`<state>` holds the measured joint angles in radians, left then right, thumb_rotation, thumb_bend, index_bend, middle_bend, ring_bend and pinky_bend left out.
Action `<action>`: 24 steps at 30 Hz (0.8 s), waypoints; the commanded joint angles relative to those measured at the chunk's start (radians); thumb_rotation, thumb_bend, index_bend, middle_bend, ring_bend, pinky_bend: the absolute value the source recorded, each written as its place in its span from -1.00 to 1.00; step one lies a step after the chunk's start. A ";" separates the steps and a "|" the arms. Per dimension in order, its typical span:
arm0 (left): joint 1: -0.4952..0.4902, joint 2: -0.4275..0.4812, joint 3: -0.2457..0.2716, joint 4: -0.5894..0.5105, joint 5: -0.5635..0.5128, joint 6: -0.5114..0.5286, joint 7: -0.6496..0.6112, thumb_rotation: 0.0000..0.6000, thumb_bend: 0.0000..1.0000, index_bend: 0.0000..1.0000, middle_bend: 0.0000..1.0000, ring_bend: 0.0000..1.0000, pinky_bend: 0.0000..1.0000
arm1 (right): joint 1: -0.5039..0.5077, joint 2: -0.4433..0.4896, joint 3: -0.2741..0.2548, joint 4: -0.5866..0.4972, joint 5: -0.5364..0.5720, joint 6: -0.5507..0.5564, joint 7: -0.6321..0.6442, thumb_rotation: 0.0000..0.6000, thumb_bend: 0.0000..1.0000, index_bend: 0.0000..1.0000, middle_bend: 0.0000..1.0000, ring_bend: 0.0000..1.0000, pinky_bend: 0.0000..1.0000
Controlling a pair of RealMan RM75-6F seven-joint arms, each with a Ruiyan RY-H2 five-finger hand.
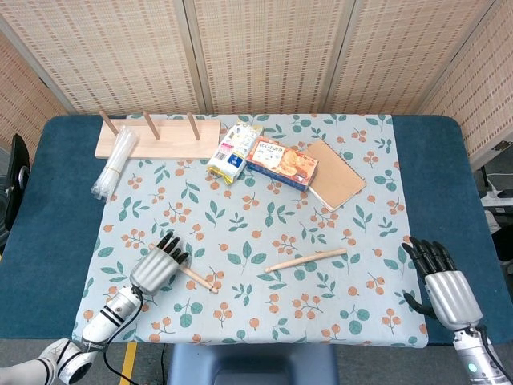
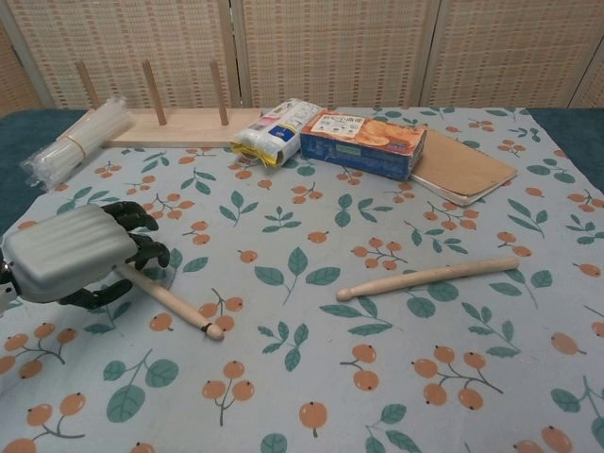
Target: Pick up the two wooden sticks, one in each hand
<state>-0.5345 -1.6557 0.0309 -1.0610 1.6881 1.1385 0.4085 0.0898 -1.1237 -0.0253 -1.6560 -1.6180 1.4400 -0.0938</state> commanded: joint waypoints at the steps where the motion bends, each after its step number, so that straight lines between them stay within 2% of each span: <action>1: -0.002 -0.007 0.003 0.015 0.006 0.006 0.016 1.00 -0.06 -0.25 -0.06 -0.60 -0.65 | 0.000 0.001 0.000 -0.001 -0.002 0.002 0.001 1.00 -0.69 -1.00 -1.00 -1.00 -1.00; 10: 0.004 0.006 0.021 -0.009 0.010 0.014 0.094 1.00 -0.06 -0.40 -0.15 -0.62 -0.66 | -0.004 0.007 -0.002 -0.004 -0.010 0.011 0.010 1.00 -0.69 -1.00 -1.00 -1.00 -1.00; 14: 0.005 0.008 0.022 -0.010 -0.003 -0.003 0.130 1.00 -0.06 -0.41 -0.15 -0.62 -0.66 | -0.006 0.008 -0.003 -0.004 -0.014 0.015 0.012 1.00 -0.69 -1.00 -1.00 -1.00 -1.00; 22: 0.003 0.010 0.021 -0.026 -0.022 -0.026 0.209 1.00 -0.06 -0.21 -0.09 -0.61 -0.66 | -0.008 0.009 -0.004 -0.005 -0.018 0.019 0.013 1.00 -0.69 -1.00 -1.00 -1.00 -1.00; 24: 0.004 0.010 0.020 -0.027 -0.022 -0.020 0.215 1.00 -0.06 -0.12 -0.01 -0.57 -0.65 | -0.008 0.009 -0.004 -0.005 -0.018 0.019 0.013 1.00 -0.69 -1.00 -1.00 -1.00 -1.00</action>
<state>-0.5308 -1.6460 0.0517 -1.0874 1.6674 1.1173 0.6220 0.0816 -1.1149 -0.0294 -1.6614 -1.6358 1.4592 -0.0804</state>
